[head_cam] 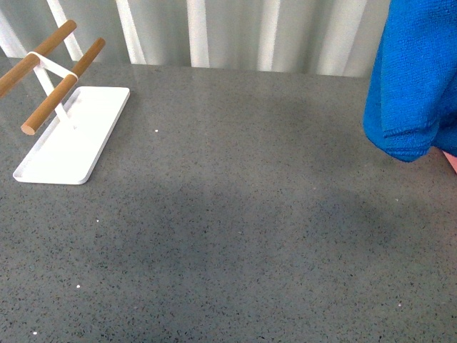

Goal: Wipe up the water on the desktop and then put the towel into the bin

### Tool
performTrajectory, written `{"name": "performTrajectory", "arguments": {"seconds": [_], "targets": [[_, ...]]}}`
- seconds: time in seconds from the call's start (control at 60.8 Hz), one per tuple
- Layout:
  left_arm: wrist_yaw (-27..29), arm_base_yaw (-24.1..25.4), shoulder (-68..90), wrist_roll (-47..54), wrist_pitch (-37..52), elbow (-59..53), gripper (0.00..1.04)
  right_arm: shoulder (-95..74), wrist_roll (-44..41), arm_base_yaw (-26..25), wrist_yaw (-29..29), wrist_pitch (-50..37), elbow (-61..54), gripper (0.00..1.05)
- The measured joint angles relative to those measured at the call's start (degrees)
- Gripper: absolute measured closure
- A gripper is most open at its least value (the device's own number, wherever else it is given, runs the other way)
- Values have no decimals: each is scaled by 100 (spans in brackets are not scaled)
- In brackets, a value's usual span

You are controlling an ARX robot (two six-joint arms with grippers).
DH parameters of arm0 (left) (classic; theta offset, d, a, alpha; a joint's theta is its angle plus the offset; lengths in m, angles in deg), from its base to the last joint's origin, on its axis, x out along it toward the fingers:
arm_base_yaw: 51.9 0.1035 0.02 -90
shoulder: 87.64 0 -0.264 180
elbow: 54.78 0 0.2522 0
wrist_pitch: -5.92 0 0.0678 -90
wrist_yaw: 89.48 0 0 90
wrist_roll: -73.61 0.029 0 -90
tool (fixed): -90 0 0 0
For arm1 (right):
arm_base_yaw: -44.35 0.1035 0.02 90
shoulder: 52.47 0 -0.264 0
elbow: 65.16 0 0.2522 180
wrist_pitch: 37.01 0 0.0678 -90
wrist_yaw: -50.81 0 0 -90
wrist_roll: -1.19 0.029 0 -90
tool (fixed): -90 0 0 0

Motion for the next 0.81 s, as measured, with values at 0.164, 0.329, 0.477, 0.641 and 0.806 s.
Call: {"name": "performTrajectory", "arguments": {"seconds": [0.164,0.329,0.477,0.641,0.806], "targets": [[0,0,0,-2,-2,0,77,-249,92,146,249,376,380,101],[0,0,0,-2,-2,0,48,-828,280,437,656,973,999,101],[0,0,0,-2,-2,0,23,-1528,212,739,920,1617,1696,101],[-2,0,0,11,-2,0,7,-2236,11,896,1099,2138,2203,101],[0,0,0,11,-2,0,7,-3101,-59,852,1143,2179,2201,101]]}}
